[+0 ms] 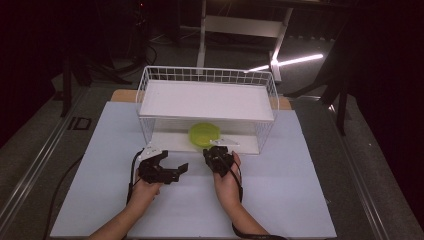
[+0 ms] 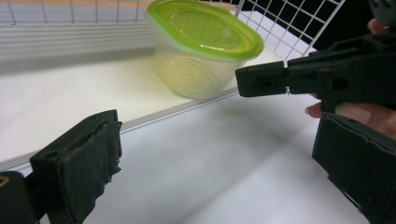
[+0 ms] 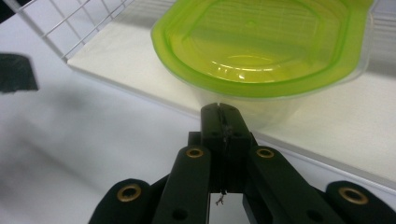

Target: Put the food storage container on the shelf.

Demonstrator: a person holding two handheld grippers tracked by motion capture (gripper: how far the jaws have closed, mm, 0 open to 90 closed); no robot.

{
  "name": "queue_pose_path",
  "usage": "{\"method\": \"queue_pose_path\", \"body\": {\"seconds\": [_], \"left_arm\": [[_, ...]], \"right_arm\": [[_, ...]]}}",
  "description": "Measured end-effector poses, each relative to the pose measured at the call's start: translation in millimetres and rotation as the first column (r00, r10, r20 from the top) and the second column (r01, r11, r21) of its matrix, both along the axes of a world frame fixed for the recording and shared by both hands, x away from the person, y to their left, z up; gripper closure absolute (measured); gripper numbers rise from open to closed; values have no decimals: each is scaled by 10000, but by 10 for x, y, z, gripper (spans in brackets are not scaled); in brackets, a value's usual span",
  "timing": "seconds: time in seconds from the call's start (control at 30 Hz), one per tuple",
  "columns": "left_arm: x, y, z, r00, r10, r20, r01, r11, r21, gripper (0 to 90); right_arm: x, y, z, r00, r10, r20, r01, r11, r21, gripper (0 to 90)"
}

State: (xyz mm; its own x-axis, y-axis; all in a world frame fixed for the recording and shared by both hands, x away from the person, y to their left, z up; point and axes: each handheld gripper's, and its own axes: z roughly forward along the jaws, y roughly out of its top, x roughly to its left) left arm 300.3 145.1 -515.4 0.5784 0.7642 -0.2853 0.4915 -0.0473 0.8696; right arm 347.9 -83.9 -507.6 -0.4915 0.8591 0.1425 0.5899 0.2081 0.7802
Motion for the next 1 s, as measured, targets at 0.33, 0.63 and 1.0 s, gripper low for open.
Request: {"method": "queue_pose_path", "body": {"seconds": [0.33, 0.63, 1.0], "left_arm": [[-60, -26, -50, 9974, -90, 710, 73, 9997, 239, 23], [-75, -24, -26, 9958, -191, 896, 169, 9995, 250, 23], [-147, 30, 73, 9927, -679, 997, 702, 9973, -199, 23]], "right_arm": [[184, 79, -57, 9995, -295, -134, 294, 9995, -123, 898], [350, 144, -76, 9984, -538, -199, 534, 9984, -210, 896], [5, 37, 40, 9994, 305, -188, -307, 9995, -94, 808]]}}
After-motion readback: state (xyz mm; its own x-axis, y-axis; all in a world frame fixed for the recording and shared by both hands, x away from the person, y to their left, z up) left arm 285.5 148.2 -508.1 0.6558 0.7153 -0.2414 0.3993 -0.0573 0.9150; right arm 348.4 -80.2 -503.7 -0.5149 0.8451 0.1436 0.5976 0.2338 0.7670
